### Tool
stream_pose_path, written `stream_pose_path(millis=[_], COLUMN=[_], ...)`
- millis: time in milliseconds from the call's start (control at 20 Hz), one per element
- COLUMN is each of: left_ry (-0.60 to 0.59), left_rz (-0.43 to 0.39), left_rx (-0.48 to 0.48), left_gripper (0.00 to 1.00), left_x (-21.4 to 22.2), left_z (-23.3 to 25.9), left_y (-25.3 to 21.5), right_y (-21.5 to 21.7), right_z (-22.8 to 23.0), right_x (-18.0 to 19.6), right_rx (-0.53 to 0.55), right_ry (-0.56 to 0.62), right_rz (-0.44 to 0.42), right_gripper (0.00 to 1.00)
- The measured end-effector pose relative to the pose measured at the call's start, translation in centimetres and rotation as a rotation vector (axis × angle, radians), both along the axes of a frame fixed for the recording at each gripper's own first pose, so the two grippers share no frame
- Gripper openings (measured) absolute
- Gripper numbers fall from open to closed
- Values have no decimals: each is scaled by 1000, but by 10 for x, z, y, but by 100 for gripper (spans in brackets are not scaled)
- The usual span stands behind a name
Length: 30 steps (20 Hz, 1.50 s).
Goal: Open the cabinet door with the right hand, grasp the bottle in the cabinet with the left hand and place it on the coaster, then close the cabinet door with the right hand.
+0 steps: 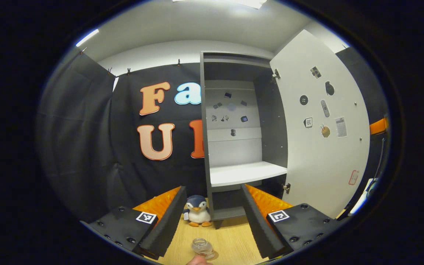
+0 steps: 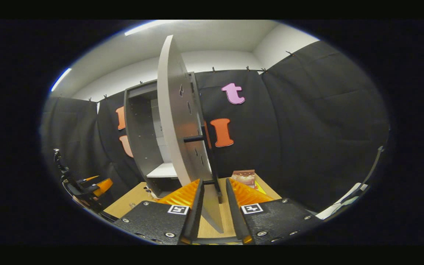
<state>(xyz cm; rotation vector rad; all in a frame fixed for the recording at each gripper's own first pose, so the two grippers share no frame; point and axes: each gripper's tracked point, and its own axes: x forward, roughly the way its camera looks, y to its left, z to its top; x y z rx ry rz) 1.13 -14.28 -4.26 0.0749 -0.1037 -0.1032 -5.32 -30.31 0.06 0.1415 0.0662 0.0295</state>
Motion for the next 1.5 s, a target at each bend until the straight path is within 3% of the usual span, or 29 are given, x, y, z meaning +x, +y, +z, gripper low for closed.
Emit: stream_pose_path(millis=[50,100,150,300,350,400,750,950,1400,1450,1500], left_ry=[2,10,16,31,37,45,60,78,90,90,89], left_rz=[-5,-6,-5,10,16,24,52,61,114,119,125], left_rx=[-15,-27,-35,-32,-24,-18,-6,-7,-21,-25,-27], left_gripper=[94,94,94,94,94,94,94,94,94,94,94], left_x=[-2,-4,-5,-2,-1,0,2,2,5,5,6], left_z=[3,4,3,1,-1,-3,-7,-13,-17,-17,-17], left_y=[1,2,2,9,11,13,26,34,69,73,77], right_y=[1,-1,-3,-3,-2,-2,10,37,131,139,146], right_z=[-3,-7,-12,-11,-12,-12,-11,-13,-18,-19,-19], right_x=[5,9,12,15,16,17,16,17,38,41,44], right_rx=[-2,-5,-9,-6,-3,-1,-40,-34,23,32,39], right_ry=[4,12,16,2,2,1,-25,-38,-63,-58,-54], right_rz=[10,8,9,15,16,15,11,37,193,210,227], right_gripper=[38,46,41,42,36,42,42,41,43,36,43])
